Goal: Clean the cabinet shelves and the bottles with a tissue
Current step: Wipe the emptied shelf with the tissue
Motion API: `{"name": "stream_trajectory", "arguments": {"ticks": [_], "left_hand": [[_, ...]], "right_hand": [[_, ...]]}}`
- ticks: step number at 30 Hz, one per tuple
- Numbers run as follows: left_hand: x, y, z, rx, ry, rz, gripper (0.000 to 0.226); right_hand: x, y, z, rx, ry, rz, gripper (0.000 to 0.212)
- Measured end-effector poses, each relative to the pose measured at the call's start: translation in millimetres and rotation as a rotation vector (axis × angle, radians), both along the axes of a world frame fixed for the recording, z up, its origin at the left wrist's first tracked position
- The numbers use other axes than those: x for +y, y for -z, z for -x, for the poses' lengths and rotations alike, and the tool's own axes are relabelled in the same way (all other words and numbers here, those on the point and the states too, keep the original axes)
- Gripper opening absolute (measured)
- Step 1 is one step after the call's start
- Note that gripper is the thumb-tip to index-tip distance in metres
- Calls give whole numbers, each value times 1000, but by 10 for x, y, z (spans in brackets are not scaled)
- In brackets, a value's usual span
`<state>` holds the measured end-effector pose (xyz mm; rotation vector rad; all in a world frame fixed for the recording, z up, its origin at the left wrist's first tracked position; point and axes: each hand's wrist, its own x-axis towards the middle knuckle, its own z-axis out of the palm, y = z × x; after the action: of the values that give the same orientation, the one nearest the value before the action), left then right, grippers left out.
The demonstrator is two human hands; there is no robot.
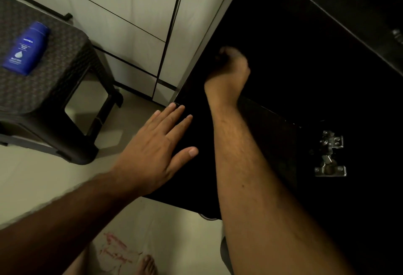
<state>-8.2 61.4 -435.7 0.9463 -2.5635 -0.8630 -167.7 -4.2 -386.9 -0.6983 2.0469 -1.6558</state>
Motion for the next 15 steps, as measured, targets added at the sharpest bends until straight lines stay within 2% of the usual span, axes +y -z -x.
{"name": "stream_trajectory", "arguments": {"ticks": [1, 3, 4, 5, 7, 11, 15], "left_hand": [[7, 7, -1, -9, 1, -4, 79], [24, 43, -23, -25, -3, -20, 79], [35, 60, -45, -32, -6, -27, 79], [47, 71, -59, -39, -8, -34, 80], [75, 61, -77, -51, -21, -37, 81], [102, -30, -90, -51, -43, -35, 79], [117, -114, -111, -49, -53, -16, 79]], "right_hand": [[-18, 92, 4, 97, -61, -127, 25], [-71, 267, 20, 250, -182, -432, 15], [-118, 353, 49, 353, -215, -540, 21], [-154, 385, 94, 375, -231, -572, 26], [-150, 338, 137, 233, -231, -530, 27], [2, 127, 108, -215, -225, -360, 24], [102, -193, 37, -343, -175, -125, 37]]}}
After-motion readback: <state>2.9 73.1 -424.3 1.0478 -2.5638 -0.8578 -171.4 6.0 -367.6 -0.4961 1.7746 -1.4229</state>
